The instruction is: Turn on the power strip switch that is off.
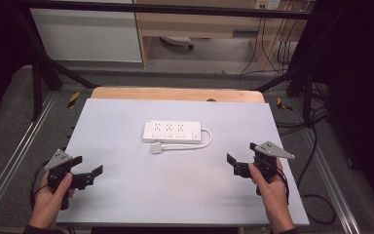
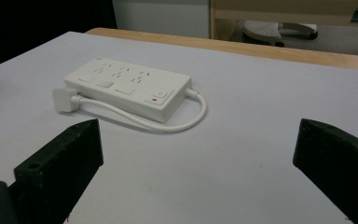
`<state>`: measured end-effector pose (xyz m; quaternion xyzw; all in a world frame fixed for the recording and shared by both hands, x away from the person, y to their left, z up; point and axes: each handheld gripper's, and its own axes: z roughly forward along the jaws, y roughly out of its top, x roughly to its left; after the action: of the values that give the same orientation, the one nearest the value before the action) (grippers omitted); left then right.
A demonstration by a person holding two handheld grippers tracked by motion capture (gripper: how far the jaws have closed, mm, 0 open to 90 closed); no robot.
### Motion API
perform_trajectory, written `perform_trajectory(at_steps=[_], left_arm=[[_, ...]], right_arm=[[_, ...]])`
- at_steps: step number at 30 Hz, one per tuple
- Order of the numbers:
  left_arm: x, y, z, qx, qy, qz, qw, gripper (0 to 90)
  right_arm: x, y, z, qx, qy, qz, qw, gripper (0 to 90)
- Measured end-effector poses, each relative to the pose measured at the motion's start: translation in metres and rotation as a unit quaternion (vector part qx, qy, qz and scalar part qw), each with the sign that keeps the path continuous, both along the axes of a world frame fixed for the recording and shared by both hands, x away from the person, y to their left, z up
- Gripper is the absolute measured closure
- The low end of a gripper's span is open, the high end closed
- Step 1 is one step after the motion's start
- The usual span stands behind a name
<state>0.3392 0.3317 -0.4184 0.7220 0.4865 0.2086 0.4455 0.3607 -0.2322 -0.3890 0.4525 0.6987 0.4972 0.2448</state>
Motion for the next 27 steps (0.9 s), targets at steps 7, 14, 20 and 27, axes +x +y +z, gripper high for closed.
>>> perform_trajectory(at_steps=[7,14,20,27], left_arm=[[0.0,-0.001,0.0,0.002,0.001,-0.001,1.0,7.1],[0.0,-0.001,-0.001,0.002,0.003,-0.002,1.0,7.1],[0.0,-0.002,-0.001,0.002,0.003,-0.003,1.0,7.1],[0.0,-0.002,-0.001,0.006,0.005,-0.005,1.0,7.1]], right_arm=[[0.01,0.006,0.012,-0.005,-0.002,0.006,1.0,2.1],[0.019,0.013,0.022,-0.009,-0.007,0.014,0.9998,2.2],[0.032,0.022,0.026,-0.016,-0.008,0.018,0.9997,2.4],[0.043,0.028,0.031,-0.018,-0.008,0.019,0.9996,3.4]])
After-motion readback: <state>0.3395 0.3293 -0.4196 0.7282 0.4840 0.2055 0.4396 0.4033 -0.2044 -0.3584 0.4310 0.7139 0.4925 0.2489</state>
